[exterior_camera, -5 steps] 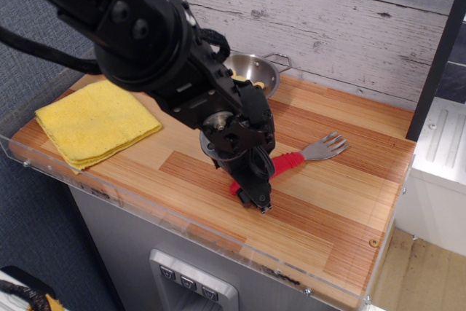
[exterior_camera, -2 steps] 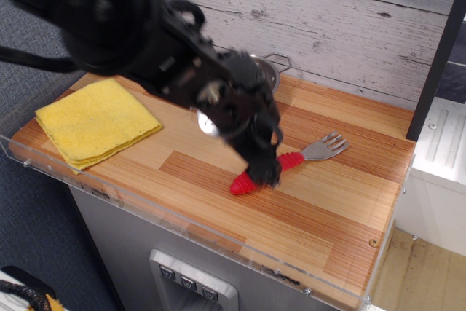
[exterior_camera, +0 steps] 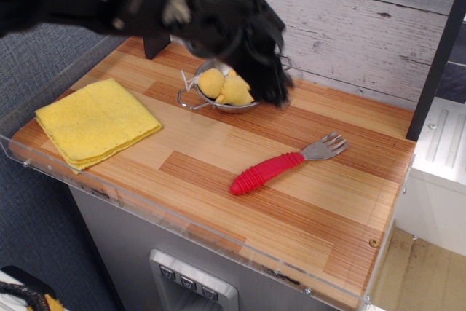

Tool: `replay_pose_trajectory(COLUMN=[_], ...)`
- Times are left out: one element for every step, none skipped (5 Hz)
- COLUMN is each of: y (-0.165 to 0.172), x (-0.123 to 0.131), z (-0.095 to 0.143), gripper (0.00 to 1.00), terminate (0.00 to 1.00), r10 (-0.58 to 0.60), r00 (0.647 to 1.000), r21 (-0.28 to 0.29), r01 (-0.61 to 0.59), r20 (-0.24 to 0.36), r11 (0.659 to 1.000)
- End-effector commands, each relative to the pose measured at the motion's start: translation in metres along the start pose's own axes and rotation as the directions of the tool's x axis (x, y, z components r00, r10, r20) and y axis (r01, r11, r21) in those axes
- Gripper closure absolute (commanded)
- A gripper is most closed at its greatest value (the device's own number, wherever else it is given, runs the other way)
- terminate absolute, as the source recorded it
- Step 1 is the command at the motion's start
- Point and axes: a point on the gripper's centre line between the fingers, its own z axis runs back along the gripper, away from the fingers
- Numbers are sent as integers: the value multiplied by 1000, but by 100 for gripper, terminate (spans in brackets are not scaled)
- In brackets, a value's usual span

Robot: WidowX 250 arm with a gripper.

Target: Place red fork on right side of table

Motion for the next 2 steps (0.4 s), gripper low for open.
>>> replay_pose_trajectory(y=[0,0], x=[2,2], z=[16,16], gripper=[0,0], terminate=[0,100], r10=[-2,-2], r00=[999,999], r21=[20,20], r01=[2,2], r20=[36,36], r11=[1000,1000])
